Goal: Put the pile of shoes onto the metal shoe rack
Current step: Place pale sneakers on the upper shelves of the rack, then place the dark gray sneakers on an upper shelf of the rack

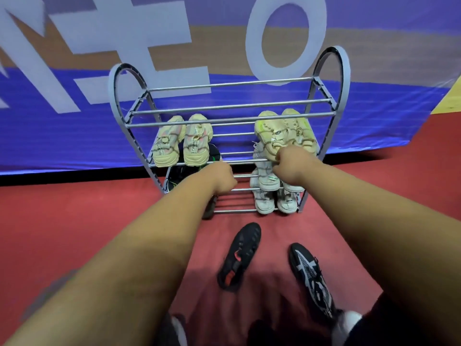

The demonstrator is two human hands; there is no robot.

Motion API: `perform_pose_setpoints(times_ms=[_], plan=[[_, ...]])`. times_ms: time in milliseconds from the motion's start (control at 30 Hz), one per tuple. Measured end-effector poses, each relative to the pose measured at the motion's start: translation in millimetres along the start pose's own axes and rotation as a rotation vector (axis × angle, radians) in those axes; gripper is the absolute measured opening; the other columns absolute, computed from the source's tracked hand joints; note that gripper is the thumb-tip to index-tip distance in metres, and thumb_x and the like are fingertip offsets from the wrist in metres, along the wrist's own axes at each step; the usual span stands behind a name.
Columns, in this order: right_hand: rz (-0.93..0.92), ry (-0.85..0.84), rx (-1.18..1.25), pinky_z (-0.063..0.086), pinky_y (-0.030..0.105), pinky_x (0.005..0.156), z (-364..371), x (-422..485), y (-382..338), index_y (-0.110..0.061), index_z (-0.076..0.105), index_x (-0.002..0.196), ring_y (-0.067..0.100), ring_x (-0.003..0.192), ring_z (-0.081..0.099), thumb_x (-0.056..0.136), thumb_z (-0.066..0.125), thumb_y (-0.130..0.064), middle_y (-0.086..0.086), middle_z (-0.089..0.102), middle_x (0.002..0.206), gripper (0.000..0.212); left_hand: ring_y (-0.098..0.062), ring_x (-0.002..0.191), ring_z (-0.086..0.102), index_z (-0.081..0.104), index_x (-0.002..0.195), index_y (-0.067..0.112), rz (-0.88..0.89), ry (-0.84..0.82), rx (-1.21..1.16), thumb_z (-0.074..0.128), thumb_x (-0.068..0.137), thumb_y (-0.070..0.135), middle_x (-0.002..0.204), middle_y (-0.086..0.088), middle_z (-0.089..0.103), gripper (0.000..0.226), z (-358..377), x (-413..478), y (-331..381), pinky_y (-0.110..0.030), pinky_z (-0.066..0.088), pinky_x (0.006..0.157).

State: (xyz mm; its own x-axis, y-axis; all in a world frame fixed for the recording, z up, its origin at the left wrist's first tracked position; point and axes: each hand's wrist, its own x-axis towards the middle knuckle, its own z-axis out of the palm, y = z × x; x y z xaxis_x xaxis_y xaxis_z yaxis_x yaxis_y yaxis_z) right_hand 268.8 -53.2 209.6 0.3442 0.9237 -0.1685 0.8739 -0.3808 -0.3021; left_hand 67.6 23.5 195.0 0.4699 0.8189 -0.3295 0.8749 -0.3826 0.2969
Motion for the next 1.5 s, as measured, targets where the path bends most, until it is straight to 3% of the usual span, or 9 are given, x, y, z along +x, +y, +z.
perform_pose_setpoints(times_ms=[100, 400, 500, 667, 933, 1133, 1233, 1400, 1500], plan=[[-0.019, -0.058, 0.07, 0.037, 0.03, 0.074, 40.1, -8.9, -2.8, -0.013, 0.056, 0.089, 0.035, 0.094, 0.06, 0.097, 0.059, -0.025, 0.01, 0.058, 0.086, 0.015, -0.039, 0.109, 0.066, 0.074, 0.106, -0.006, -0.033, -0.065, -0.004, 0.053, 0.099, 0.026, 0.112, -0.025, 0.072, 0.038, 31.3, -3.3, -14.4, -0.037, 0.052, 0.09], [0.226, -0.353, 0.024, 0.053, 0.038, 0.095, 221.2, -51.5, 67.1, 0.0, 0.071, 0.117, 0.04, 0.118, 0.065, 0.096, 0.057, -0.029, 0.024, 0.07, 0.125, 0.038, -0.037, 0.115, 0.066, 0.067, 0.122, 0.0, -0.271, -0.257, -0.033, 0.063, 0.095, 0.034, 0.125, -0.021, 0.069, 0.043, 227.8, -9.6, -60.1, -0.035, 0.052, 0.086], [0.364, -0.371, 0.017, 0.052, 0.044, 0.106, 260.6, -75.5, 93.8, -0.004, 0.065, 0.129, 0.042, 0.126, 0.06, 0.086, 0.054, -0.031, 0.022, 0.061, 0.138, 0.052, -0.035, 0.124, 0.061, 0.051, 0.134, 0.002, -0.41, -0.235, -0.067, 0.071, 0.085, 0.054, 0.135, -0.019, 0.061, 0.073, 285.3, -20.8, -74.6, -0.037, 0.051, 0.1], [0.523, -0.359, -0.128, 0.038, 0.046, 0.11, 297.4, -108.2, 128.4, -0.015, 0.045, 0.151, 0.04, 0.134, 0.044, 0.094, 0.054, -0.025, 0.009, 0.039, 0.15, 0.058, -0.038, 0.137, 0.047, 0.033, 0.147, -0.003, -0.382, -0.32, -0.029, 0.075, 0.081, 0.064, 0.147, -0.024, 0.043, 0.103, 322.2, -34.3, -86.0, -0.037, 0.041, 0.113], [0.651, -0.447, -0.036, 0.041, 0.053, 0.11, 329.8, -131.7, 176.3, -0.029, -0.005, 0.168, 0.045, 0.137, 0.048, 0.102, 0.05, -0.044, 0.016, 0.037, 0.154, 0.087, -0.037, 0.135, 0.05, 0.033, 0.142, -0.001, -0.394, -0.228, 0.031, 0.077, 0.085, 0.055, 0.145, -0.022, 0.042, 0.091, 333.3, -38.6, -81.3, -0.041, 0.042, 0.11], [0.575, -0.413, 0.098, 0.043, 0.051, 0.115, 328.6, -128.4, 173.0, -0.023, -0.004, 0.168, 0.045, 0.138, 0.049, 0.084, 0.073, -0.041, 0.018, 0.033, 0.158, 0.115, -0.034, 0.123, 0.062, 0.047, 0.135, 0.01, -0.632, -0.144, 0.114, 0.066, 0.091, 0.053, 0.135, -0.012, 0.058, 0.065, 339.9, -61.2, -62.7, -0.045, 0.049, 0.098], [0.514, -0.403, 0.225, 0.042, 0.044, 0.116, 331.8, -122.5, 161.8, -0.019, 0.0, 0.169, 0.041, 0.138, 0.05, 0.078, 0.084, -0.04, 0.02, 0.034, 0.159, 0.125, -0.03, 0.125, 0.065, 0.063, 0.136, 0.014, -0.47, -0.335, 0.226, 0.056, 0.098, 0.039, 0.137, -0.006, 0.066, 0.047, 334.8, -68.9, -42.7, -0.042, 0.051, 0.1], [0.459, -0.429, 0.177, 0.043, 0.045, 0.116, 337.1, -121.3, 149.5, -0.02, 0.0, 0.168, 0.041, 0.138, 0.05, 0.079, 0.081, -0.042, 0.019, 0.035, 0.156, 0.123, -0.035, 0.141, 0.048, 0.037, 0.157, 0.02, -0.077, -0.694, 0.198, 0.073, 0.081, 0.068, 0.159, -0.014, 0.042, 0.097, 366.2, -93.7, -14.6, -0.041, 0.043, 0.115], [0.452, -0.424, 0.163, 0.042, 0.047, 0.116, 339.9, -125.9, 151.4, -0.021, 0.002, 0.168, 0.043, 0.137, 0.05, 0.08, 0.079, -0.04, 0.019, 0.036, 0.155, 0.118, -0.034, 0.142, 0.046, 0.032, 0.158, 0.021, -0.018, -0.714, 0.195, 0.084, 0.083, 0.046, 0.158, -0.015, 0.039, 0.095, 378.7, -98.9, -14.8, -0.04, 0.04, 0.118]])
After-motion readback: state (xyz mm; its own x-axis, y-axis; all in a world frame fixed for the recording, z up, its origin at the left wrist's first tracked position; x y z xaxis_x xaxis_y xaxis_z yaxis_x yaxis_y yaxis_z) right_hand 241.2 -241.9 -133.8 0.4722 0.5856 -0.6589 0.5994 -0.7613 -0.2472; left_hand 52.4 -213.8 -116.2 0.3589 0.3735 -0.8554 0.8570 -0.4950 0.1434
